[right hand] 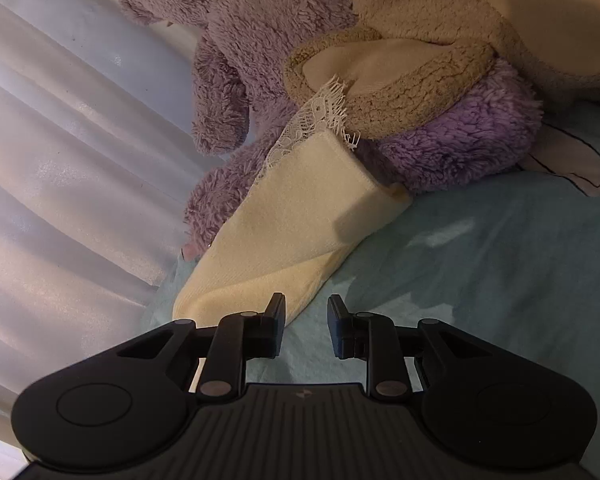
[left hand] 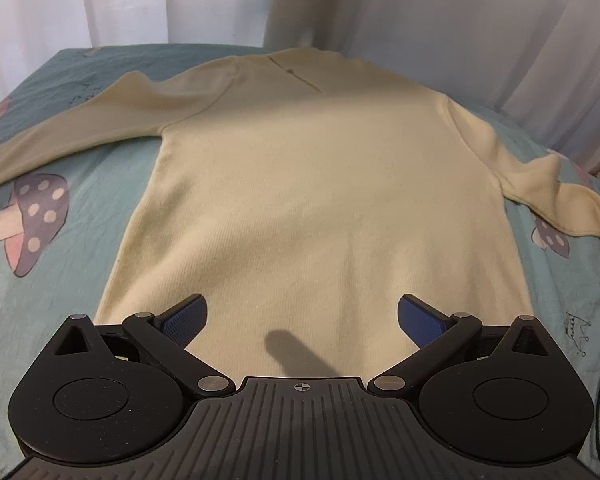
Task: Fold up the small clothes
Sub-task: 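Grasp the sleeve cuff of the cream sweater with the right gripper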
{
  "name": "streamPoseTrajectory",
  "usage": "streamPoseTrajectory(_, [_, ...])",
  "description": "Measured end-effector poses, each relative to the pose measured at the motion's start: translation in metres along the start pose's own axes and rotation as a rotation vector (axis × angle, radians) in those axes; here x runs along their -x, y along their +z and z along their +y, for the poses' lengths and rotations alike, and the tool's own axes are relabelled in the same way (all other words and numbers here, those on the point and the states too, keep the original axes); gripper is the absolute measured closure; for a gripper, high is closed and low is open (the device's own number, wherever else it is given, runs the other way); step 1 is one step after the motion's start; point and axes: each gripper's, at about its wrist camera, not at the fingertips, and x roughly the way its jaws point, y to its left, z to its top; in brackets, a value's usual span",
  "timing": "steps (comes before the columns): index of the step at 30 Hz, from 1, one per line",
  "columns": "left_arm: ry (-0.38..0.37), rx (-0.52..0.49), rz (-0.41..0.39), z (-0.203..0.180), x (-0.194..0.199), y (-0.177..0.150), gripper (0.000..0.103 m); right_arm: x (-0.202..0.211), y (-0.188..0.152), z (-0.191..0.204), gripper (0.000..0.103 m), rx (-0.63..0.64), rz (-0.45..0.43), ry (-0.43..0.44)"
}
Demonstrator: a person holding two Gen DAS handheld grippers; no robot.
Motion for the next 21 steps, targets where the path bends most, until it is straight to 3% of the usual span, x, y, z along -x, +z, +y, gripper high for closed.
streamPoseTrajectory(8, [0.004,0.022,0.008,0.004,-0.007,0.008,0.000,-0.023,0.005,-0.006,0.079,-0.089,-0.050,0.074])
streamPoseTrajectory(9, [0.000,0.024,0.008,0.005,-0.008,0.010,0.000,-0.025,0.005,-0.005,0.082,-0.087,-0.053,0.065])
streamPoseTrajectory(11, [-0.007,0.021,0.002,0.007,-0.008,0.013,0.000,-0.023,0.002,0.000,0.097,-0.068,-0.060,0.037])
streamPoseTrajectory(13, [-0.010,0.023,-0.009,0.009,-0.008,0.018,0.000,-0.018,0.000,0.008,0.097,-0.037,-0.090,0.019])
streamPoseTrajectory(17, [-0.040,0.029,-0.038,0.015,-0.009,0.028,0.000,0.012,-0.008,0.055,0.097,0.202,-0.211,-0.031])
streamPoseTrajectory(19, [-0.061,0.040,-0.055,0.020,-0.010,0.034,0.000,0.027,-0.025,0.094,0.097,0.366,-0.282,0.000])
streamPoseTrajectory(21, [-0.093,0.058,-0.072,0.024,-0.010,0.041,0.000,0.043,-0.051,0.138,0.097,0.535,-0.319,0.087])
